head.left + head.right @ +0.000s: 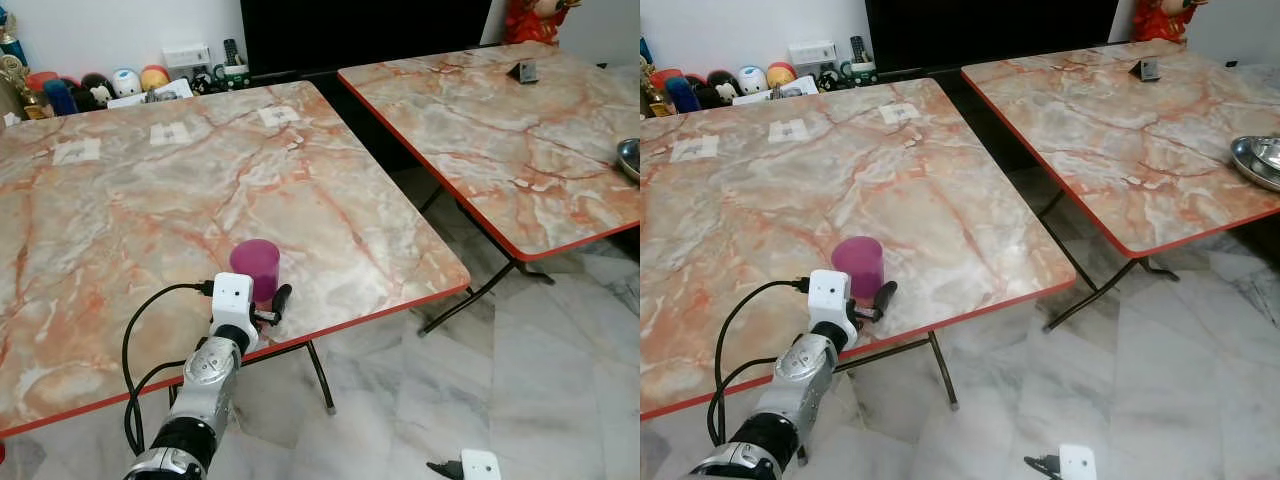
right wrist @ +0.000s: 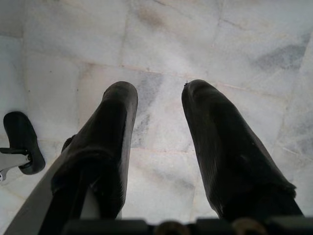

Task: Setting the table

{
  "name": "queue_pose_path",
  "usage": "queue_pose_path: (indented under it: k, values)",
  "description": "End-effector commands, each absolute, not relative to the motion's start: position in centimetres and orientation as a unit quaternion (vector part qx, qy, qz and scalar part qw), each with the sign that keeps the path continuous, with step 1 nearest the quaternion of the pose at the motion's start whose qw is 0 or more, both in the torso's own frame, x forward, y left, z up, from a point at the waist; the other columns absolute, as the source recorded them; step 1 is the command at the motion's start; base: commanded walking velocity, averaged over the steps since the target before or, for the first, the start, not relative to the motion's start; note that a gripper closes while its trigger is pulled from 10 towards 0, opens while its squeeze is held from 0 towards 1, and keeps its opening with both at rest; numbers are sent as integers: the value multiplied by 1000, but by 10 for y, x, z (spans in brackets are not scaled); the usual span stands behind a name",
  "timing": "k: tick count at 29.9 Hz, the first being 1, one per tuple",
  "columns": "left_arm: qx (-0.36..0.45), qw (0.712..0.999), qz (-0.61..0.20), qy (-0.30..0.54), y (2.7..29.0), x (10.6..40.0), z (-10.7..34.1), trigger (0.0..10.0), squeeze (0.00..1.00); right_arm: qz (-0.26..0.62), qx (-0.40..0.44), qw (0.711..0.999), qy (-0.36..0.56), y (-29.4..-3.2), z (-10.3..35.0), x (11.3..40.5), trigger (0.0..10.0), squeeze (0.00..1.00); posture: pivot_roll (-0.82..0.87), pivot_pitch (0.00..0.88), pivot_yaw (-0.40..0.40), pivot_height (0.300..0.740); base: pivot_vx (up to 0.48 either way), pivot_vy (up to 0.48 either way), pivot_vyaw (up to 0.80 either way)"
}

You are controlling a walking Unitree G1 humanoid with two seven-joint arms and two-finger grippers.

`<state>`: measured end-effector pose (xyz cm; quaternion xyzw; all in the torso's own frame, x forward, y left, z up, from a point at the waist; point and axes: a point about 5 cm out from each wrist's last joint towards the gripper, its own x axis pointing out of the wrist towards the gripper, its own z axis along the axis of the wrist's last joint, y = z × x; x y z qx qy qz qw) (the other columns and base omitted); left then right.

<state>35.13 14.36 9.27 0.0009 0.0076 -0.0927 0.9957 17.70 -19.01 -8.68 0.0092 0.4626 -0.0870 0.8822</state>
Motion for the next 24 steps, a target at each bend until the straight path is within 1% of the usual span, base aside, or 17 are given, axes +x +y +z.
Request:
queue_pose_path:
  k: [1,9,10,11,12,14,24]
  values:
    - [-2,996,-89,6,142,353,93,10000,0,-92,9,879,467,-191,-89,171,10000,0,-19,126,-13,740,0,0,0]
    - [-3,996,-91,5,139,356,96,10000,0,-92,9,878,469,-190,-90,170,10000,0,-21,127,-13,740,0,0,0]
    - [-4,996,-91,5,139,357,96,6980,0,-92,9,879,469,-191,-90,170,10000,0,-21,127,-13,740,0,0,0]
    - [-4,996,-90,4,139,357,96,6980,0,-92,9,879,469,-191,-90,170,10000,0,-21,127,-13,740,0,0,0]
    - [-5,996,-90,4,139,357,96,3529,0,-92,9,879,469,-191,-90,170,10000,0,-21,127,-13,740,0,0,0]
    - [-6,996,-88,4,139,357,96,0,0,-92,9,879,468,-192,-90,170,10000,0,-20,127,-13,740,0,0,0]
    - [-8,996,-86,4,139,358,96,0,0,-93,8,879,468,-194,-89,170,10000,0,-21,125,-12,740,0,0,0]
